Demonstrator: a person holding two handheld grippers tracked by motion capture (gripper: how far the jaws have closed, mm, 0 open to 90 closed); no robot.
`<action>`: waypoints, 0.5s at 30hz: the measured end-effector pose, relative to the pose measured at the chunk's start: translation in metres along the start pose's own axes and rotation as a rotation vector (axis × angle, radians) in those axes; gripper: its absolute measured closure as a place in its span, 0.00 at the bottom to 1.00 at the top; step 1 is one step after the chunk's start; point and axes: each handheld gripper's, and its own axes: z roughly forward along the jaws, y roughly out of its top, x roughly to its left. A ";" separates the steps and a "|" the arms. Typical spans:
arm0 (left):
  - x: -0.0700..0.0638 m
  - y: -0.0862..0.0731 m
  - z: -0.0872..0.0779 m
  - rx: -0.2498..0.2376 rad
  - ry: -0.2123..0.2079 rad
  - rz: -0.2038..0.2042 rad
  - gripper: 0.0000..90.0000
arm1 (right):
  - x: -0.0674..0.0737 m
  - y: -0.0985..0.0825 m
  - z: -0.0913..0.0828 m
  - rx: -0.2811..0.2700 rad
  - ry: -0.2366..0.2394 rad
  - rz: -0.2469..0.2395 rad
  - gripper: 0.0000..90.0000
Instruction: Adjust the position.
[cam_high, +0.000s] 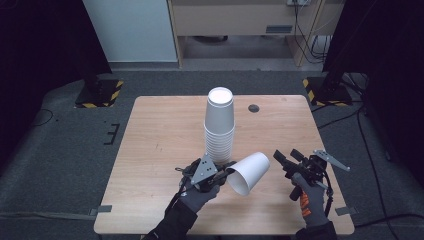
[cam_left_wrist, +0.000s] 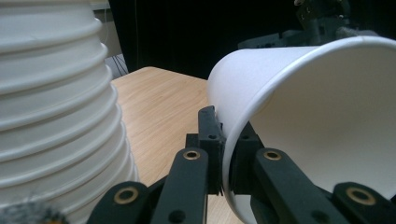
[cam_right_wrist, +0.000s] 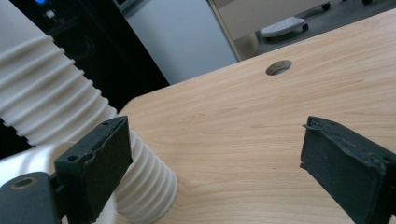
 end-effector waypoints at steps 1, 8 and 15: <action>0.001 0.000 -0.002 -0.002 0.001 -0.001 0.95 | 0.000 0.000 0.000 0.006 -0.010 -0.015 0.10; 0.006 -0.003 -0.021 0.006 0.002 -0.017 0.95 | -0.003 0.000 0.002 0.025 -0.059 -0.106 0.11; 0.013 -0.011 -0.038 0.014 0.008 -0.044 0.95 | -0.006 -0.003 0.002 0.076 -0.111 -0.222 0.11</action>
